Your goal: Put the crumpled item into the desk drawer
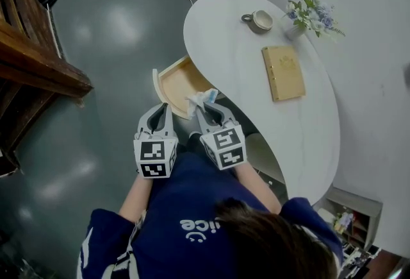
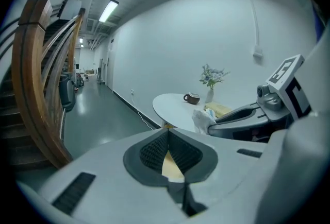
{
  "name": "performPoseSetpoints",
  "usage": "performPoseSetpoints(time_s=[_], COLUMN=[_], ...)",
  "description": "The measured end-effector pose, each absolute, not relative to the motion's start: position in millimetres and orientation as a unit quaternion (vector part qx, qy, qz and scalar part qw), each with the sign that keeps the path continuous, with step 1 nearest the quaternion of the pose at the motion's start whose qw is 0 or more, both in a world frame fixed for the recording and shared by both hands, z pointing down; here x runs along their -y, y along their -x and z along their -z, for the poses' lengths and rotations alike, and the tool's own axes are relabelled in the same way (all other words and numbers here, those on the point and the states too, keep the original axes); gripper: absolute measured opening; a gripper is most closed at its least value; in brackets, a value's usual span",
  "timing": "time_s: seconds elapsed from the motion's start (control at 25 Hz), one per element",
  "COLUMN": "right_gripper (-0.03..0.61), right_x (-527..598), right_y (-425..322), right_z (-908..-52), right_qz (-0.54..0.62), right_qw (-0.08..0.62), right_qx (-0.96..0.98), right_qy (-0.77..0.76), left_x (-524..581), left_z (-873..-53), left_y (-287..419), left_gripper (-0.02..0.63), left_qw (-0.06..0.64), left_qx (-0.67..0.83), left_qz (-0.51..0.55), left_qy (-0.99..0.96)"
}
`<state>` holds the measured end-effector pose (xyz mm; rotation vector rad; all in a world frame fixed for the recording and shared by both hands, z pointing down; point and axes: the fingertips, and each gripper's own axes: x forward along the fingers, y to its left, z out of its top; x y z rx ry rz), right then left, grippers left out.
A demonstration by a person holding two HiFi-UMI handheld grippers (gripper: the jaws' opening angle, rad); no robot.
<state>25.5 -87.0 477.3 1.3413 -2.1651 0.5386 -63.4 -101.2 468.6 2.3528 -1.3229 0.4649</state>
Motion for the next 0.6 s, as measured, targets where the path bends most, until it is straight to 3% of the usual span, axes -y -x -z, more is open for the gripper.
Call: performPoseSetpoints(time_s=[0.6], right_gripper=[0.052], right_x=[120.8], right_y=[-22.6], right_z=[-497.8], right_qz=[-0.211], right_qw=[0.316], right_qx=[0.812], right_qy=[-0.443], left_x=[127.3], left_z=[-460.3], left_y=[72.8], left_gripper=[0.003], left_qw=[0.211], left_qx=[0.511], left_qz=[-0.153], left_qy=[-0.819])
